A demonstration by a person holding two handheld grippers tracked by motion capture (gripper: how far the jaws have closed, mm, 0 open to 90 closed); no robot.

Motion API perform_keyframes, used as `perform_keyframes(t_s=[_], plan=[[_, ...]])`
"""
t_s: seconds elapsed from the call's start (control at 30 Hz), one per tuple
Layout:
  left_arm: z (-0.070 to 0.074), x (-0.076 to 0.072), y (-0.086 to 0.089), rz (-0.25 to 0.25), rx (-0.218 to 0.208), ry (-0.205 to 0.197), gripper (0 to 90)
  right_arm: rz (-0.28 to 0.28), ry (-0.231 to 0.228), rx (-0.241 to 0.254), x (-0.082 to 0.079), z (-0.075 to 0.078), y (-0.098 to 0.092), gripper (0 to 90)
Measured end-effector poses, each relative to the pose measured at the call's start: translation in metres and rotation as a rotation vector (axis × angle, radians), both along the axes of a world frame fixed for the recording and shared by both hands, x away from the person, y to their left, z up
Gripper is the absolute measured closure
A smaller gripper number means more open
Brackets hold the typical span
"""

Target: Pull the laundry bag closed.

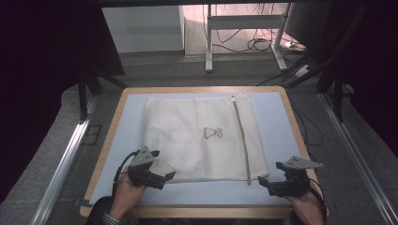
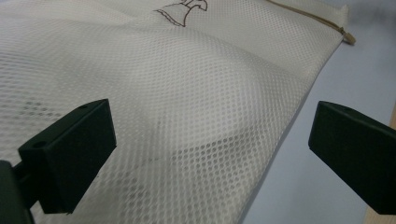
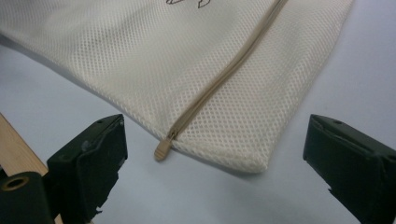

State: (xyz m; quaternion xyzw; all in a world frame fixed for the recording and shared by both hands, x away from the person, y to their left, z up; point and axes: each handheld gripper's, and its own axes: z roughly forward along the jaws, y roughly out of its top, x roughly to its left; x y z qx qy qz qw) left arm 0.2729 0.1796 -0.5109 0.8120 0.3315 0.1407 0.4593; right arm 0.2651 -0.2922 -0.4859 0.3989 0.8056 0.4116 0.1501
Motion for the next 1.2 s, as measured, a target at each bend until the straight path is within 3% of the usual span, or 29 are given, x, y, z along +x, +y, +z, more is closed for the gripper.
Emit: perform_keyframes(t_s=[0.17, 0.3, 0.43, 0.6, 0.87, 1.2], plan=[[-0.0035, 0.0017, -0.0016, 0.007, 0.010, 0.015, 0.0, 0.017, -0.023, -0.033, -0.0006, -0.0008, 0.0000, 5.3], [-0.0013, -0.0011, -0.0018, 0.013, 0.027, -0.020, 0.0, 0.044, -0.057, -0.098, -0.0042, -0.0009, 0.0047, 3.0], [-0.0017, -0.0006, -0.0022, 0.013, 0.029, -0.031, 0.0, 0.047, -0.065, -0.117, -0.0044, -0.0014, 0.0064, 2.6], [-0.0053, 0.0035, -0.0032, 0.013, 0.035, -0.012, 0.0, 0.058, -0.048, -0.114, -0.0014, -0.0040, 0.0059, 2.6], [-0.0041, 0.0006, -0.0055, 0.016, 0.063, -0.033, 0.2, 0.071, -0.040, -0.112, -0.0013, -0.0043, 0.0056, 2.6], [-0.0061, 0.0021, -0.0079, 0.012, 0.078, -0.022, 0.3, 0.082, -0.029, -0.096, 0.0022, -0.0046, 0.0042, 3.5]])
